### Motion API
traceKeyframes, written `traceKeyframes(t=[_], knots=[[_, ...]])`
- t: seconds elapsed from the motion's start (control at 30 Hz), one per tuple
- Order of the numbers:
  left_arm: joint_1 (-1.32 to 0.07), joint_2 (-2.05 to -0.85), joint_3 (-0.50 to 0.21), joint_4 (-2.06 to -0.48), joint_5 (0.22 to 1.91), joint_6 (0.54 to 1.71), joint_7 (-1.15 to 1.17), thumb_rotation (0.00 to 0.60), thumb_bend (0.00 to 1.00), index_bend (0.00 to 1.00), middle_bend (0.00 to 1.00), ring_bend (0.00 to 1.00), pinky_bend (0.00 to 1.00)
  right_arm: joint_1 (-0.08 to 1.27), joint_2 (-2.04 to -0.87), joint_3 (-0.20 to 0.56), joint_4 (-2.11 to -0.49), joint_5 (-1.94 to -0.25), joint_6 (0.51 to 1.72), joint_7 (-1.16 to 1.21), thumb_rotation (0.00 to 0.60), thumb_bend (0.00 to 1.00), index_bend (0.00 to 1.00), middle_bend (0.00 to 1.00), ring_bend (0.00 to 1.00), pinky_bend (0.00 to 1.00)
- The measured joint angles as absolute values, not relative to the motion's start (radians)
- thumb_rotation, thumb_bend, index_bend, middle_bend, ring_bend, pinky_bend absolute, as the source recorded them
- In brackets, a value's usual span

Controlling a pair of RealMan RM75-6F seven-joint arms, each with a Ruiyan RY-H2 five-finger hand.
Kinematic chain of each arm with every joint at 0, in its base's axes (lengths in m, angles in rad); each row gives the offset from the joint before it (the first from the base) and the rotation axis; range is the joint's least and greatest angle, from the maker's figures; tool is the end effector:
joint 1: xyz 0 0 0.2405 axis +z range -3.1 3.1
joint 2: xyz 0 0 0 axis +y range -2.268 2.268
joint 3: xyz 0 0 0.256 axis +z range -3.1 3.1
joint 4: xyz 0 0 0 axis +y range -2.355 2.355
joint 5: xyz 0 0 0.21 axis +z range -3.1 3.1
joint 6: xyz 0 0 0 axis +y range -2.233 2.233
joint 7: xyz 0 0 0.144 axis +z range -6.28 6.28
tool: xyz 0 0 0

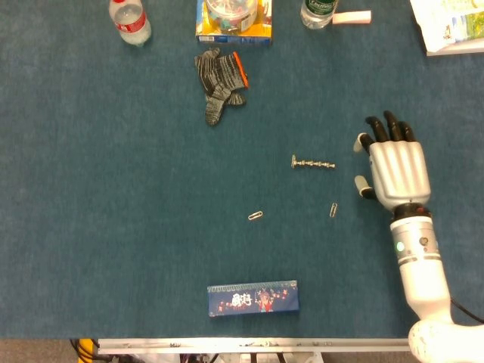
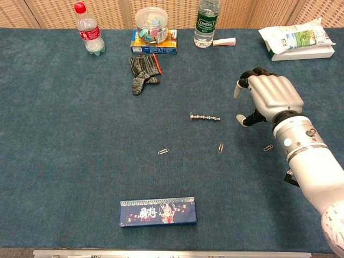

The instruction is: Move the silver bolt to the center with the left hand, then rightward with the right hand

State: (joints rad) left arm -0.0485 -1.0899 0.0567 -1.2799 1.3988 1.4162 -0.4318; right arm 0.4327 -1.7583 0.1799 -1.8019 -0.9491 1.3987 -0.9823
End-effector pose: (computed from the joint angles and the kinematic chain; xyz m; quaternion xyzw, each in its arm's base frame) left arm -0.4032 0.1475 0.2028 -0.5421 -0.4762 -0.3393 0.6035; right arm -0.1483 -0.2422 -0.0310 0.6650 -0.4242 0.2839 0.5453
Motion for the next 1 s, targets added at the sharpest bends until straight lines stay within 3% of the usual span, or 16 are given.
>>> traceKeyframes(t=[1.0], knots=[[-0.005,-1.119,0.026,-1.203,1.429,1.404,-0.507,0.600,0.20,0.19,0.00,0.00,0.00,0.561,-1.876,0.204,-1.678,-0.794,1.413,-1.125,0.600,0.23,0.42,0.17,0.05,0.14]])
